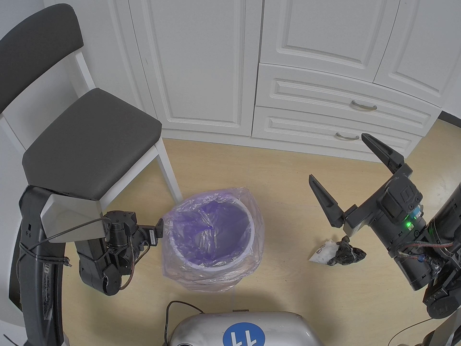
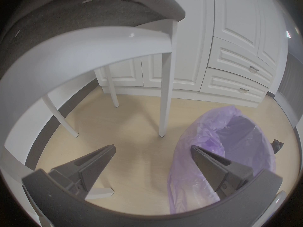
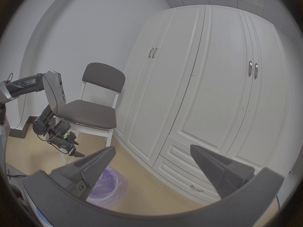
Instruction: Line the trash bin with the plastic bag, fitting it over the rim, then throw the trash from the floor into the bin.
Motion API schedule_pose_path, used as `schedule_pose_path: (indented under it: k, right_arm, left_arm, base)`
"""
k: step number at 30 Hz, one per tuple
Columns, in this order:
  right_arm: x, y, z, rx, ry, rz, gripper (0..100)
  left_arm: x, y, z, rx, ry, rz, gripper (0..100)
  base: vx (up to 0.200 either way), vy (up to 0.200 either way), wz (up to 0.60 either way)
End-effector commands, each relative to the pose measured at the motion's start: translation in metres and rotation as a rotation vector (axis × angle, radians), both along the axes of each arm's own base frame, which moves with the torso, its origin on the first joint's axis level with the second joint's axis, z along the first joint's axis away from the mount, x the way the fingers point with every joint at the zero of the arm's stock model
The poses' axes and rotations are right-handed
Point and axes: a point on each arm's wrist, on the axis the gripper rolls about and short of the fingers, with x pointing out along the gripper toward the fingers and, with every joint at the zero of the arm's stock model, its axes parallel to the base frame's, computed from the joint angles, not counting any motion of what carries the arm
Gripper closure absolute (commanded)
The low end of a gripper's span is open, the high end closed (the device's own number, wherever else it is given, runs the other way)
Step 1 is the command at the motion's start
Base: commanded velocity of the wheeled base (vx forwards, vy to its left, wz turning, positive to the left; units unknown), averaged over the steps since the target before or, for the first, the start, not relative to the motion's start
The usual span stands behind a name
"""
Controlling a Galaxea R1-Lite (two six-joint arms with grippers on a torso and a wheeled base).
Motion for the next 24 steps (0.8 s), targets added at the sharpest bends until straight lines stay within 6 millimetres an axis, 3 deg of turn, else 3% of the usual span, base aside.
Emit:
schedule_pose_path:
  k: [1, 6, 24]
  right_arm:
    - [0.0, -0.001, 0.001, 0.009, -0.009, -0.004, 0]
    - [0.0, 0.0, 0.0, 0.012, -0.007, 0.005, 0]
    - [-0.001, -0.004, 0.002, 0.019, -0.01, -0.003, 0]
  left_arm:
    - [0.006, 0.005, -0.02, 0.006, 0.033, 0.018, 0]
    - [0.009, 0.006, -0.034, 0.011, 0.056, 0.023, 0]
    - [0.009, 0.008, -0.056, 0.02, 0.101, 0.024, 0]
  base:
    - [0.0, 0.0, 0.0]
    - [0.0, 0.0, 0.0]
    - [0.0, 0.0, 0.0]
